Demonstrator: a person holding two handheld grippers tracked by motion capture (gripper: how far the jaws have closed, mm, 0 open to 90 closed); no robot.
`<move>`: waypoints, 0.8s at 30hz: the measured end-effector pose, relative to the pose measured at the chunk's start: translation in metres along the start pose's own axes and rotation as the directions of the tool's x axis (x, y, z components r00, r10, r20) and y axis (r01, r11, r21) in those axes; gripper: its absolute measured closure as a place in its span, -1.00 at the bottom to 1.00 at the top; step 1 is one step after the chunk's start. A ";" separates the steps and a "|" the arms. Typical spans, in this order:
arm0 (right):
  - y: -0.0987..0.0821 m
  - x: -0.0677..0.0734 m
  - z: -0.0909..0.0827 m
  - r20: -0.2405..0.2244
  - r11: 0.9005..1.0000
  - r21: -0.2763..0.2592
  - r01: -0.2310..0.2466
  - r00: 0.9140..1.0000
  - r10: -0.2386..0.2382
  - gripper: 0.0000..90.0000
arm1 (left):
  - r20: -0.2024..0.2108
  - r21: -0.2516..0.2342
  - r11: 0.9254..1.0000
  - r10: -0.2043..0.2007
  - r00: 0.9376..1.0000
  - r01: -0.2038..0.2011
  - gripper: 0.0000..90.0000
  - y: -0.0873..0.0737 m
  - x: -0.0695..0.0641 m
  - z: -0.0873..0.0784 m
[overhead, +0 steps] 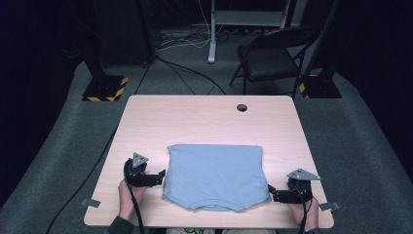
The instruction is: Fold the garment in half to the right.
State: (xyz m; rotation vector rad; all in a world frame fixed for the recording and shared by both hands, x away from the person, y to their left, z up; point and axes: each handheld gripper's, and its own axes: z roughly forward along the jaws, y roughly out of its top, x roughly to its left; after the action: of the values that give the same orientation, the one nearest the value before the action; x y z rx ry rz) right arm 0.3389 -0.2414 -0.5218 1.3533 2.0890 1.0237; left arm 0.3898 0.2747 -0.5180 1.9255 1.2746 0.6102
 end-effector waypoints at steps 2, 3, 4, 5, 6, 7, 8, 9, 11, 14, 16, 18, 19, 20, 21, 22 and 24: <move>0.001 0.005 0.001 -0.008 1.000 0.001 0.013 1.000 -0.013 -0.96 | -0.008 -0.004 1.000 0.012 1.000 -0.012 -1.00 0.003 -0.002 0.002; 0.005 0.015 0.002 -0.015 0.999 0.004 0.041 0.999 -0.041 -0.95 | -0.007 -0.005 1.000 0.021 1.000 -0.021 -1.00 0.006 -0.005 0.003; 0.007 0.020 0.003 -0.024 0.999 0.005 0.050 0.998 -0.050 -0.95 | -0.005 -0.006 0.999 0.037 0.999 -0.037 -1.00 0.011 -0.010 0.008; 0.009 0.026 0.004 -0.032 0.998 0.002 0.062 0.998 -0.062 -0.95 | -0.005 -0.006 0.999 0.037 0.999 -0.037 -1.00 0.011 -0.010 0.008; 0.011 0.032 0.006 -0.041 0.998 0.001 0.070 0.997 -0.070 -0.95 | -0.003 -0.003 0.998 0.059 0.998 -0.059 -1.00 0.016 -0.015 0.012; 0.014 0.037 0.008 -0.055 0.997 0.000 0.076 0.996 -0.075 -0.95 | 0.002 -0.003 0.998 0.064 0.998 -0.064 -1.00 0.019 -0.017 0.014; 0.017 0.043 0.010 -0.066 0.996 0.002 0.088 0.994 -0.087 -0.95 | 0.007 -0.002 0.998 0.068 0.998 -0.068 -1.00 0.022 -0.018 0.016; 0.020 0.049 0.013 -0.070 0.994 0.006 0.105 0.992 -0.104 -0.95 | 0.008 -0.001 0.997 0.074 0.997 -0.074 -1.00 0.024 -0.020 0.019; 0.026 0.060 0.020 -0.079 0.990 0.012 0.143 0.987 -0.141 -0.94 | 0.002 0.016 0.996 0.093 0.996 -0.093 -1.00 0.029 -0.023 0.026; 0.032 0.071 0.031 -0.090 0.982 0.034 0.183 0.980 -0.180 -0.94 | 0.003 0.047 0.993 0.113 0.994 -0.113 -1.00 0.034 -0.028 0.037; 0.032 0.075 0.038 -0.091 0.977 0.069 0.204 0.976 -0.197 -0.93 | -0.002 0.069 0.989 0.132 0.991 -0.132 -1.00 0.035 -0.032 0.045; 0.031 0.076 0.044 -0.086 0.969 0.110 0.221 0.974 -0.212 -0.92 | 0.002 0.096 0.985 0.146 0.989 -0.146 -1.00 0.036 -0.036 0.053; 0.029 0.076 0.045 -0.076 0.965 0.126 0.231 0.972 -0.223 -0.92 | 0.000 0.107 0.983 0.151 0.989 -0.150 -1.00 0.037 -0.038 0.056; 0.028 0.075 0.046 -0.071 0.964 0.132 0.232 0.972 -0.225 -0.93 | 0.001 0.116 0.981 0.159 0.987 -0.158 -1.00 0.037 -0.039 0.059; 0.028 0.073 0.046 -0.079 0.965 0.132 0.225 0.973 -0.216 -0.93 | 0.002 0.119 0.980 0.158 0.988 -0.157 -1.00 0.038 -0.040 0.060; 0.027 0.072 0.045 -0.082 0.965 0.137 0.222 0.974 -0.212 -0.93 | -0.001 0.121 0.980 0.158 0.987 -0.157 -1.00 0.038 -0.041 0.061; 0.026 0.069 0.044 -0.083 0.966 0.140 0.217 0.975 -0.207 -0.93 | -0.004 0.124 0.979 0.161 0.987 -0.159 -1.00 0.039 -0.044 0.063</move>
State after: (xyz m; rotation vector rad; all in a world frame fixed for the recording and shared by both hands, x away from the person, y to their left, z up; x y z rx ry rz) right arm 0.3562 -0.1577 -0.5273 1.1434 2.3419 0.8499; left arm 0.4401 0.2057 -0.5253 2.1448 1.1978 0.6397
